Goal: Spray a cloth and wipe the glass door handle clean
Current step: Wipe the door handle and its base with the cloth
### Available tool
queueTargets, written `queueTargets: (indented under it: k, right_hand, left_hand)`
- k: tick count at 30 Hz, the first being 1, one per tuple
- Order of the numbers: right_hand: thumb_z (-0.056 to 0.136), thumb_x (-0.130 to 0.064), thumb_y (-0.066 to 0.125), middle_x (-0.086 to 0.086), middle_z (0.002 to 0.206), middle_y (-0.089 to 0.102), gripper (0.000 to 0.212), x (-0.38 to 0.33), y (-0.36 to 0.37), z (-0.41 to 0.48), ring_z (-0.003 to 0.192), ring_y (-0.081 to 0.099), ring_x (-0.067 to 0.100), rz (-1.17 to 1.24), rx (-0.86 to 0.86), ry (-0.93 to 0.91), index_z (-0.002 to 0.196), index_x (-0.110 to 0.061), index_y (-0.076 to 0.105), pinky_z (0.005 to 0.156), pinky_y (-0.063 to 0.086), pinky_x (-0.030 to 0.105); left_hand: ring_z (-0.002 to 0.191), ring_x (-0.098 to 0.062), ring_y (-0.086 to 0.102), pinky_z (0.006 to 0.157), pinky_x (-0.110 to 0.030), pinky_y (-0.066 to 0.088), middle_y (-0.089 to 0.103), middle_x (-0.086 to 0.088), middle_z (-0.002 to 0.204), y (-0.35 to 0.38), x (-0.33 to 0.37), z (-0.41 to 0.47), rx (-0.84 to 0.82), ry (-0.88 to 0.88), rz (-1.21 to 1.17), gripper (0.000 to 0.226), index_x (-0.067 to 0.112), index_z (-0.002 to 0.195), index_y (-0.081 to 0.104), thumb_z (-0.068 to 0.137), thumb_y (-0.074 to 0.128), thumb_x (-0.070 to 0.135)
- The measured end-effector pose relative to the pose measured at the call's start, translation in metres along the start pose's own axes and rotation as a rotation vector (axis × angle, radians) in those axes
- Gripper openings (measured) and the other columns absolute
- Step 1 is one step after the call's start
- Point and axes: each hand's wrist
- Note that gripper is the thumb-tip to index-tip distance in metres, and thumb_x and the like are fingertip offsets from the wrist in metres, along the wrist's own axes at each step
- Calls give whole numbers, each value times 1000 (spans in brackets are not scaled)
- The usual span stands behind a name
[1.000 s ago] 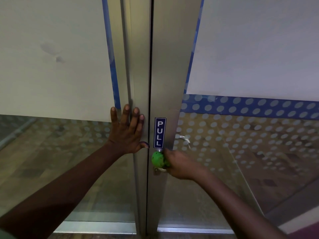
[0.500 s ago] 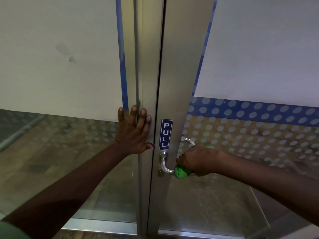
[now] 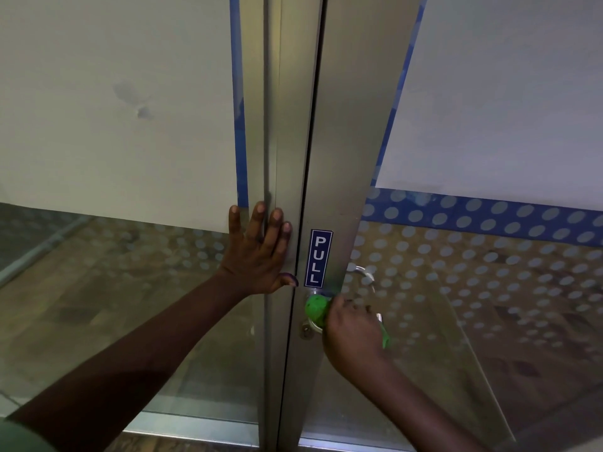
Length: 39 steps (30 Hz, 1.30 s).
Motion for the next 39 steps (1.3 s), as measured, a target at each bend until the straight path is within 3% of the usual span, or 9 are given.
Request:
queueTargets:
  k: [1, 4, 6, 11, 17, 24, 27, 31, 39]
  right_hand:
    - [60, -20, 65, 19, 67, 66, 40, -3, 1, 0, 55, 64, 35, -19, -22, -22, 93, 0, 58, 55, 50, 40]
    - [84, -19, 53, 16, 110, 66, 51, 5, -2, 3, 94, 64, 35, -26, -71, -92, 133, -12, 42, 76, 47, 41]
    - [88, -17, 46, 13, 119, 62, 51, 22, -1, 7, 102, 62, 34, 22, -81, -197, 138, -22, 34, 76, 46, 39]
    - [89, -18, 46, 8, 117, 63, 40, 59, -24, 15, 98, 62, 31, -7, -227, -377, 126, -29, 34, 72, 50, 36]
    - [91, -24, 48, 10, 109, 64, 41, 73, -50, 22, 94, 63, 33, -212, -77, -322, 128, -12, 37, 66, 41, 35]
    - [74, -1, 51, 14, 88, 66, 46, 27, 0, -3, 71, 62, 32, 295, 281, -79, 119, -9, 40, 57, 48, 37]
    - [76, -12, 47, 13, 97, 69, 37, 3, 22, -16, 86, 67, 31, 219, 425, -204, 113, -10, 50, 74, 51, 35]
    - [83, -20, 46, 12, 125, 66, 39, -11, 50, -21, 121, 59, 30, -86, 322, -361, 116, -14, 66, 90, 50, 53]
    - [91, -17, 55, 2, 138, 59, 35, 37, 71, -38, 137, 45, 20, -200, 425, -671, 124, -11, 66, 102, 37, 59]
  left_hand:
    - [149, -44, 4, 112, -73, 3, -1, -17, 164, 0, 0, 0, 3, 0, 0, 96, 2, 150, 16, 86, 11, 74]
    - [149, -44, 3, 112, -73, 3, 0, -17, 164, -1, 0, 1, 16, 8, 1, 96, 2, 151, 13, 86, 11, 73]
    - [149, -44, 3, 112, -73, 3, 0, -17, 163, -1, 0, 2, 20, 8, 3, 97, 2, 151, 13, 86, 12, 74]
    - [149, -44, 2, 112, -73, 2, -1, -17, 163, -3, 0, 1, -2, 3, 8, 97, 2, 151, 13, 86, 11, 73]
    - [148, -45, 3, 113, -73, 1, 0, -19, 163, -2, -1, 1, -18, 7, 6, 96, 0, 150, 16, 87, 11, 73]
    - [148, -45, 3, 112, -73, 2, 0, -20, 163, -2, 0, 1, -7, 5, 8, 97, 0, 150, 15, 87, 11, 74]
    - [149, -44, 2, 113, -72, 1, -2, -19, 163, -1, 0, 0, -1, 7, 11, 98, 1, 151, 13, 87, 10, 75]
    - [149, -44, 1, 113, -72, 1, -3, -18, 163, -1, 0, 0, 16, 18, 9, 98, 1, 151, 12, 86, 11, 74]
    - [148, -44, 4, 112, -73, 2, 1, -18, 163, 0, 0, 0, 30, 22, 10, 95, 1, 150, 16, 88, 10, 72]
Point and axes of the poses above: each hand's wrist, its own z-axis towards the middle knuckle, its own y-axis out of the palm, x = y × z
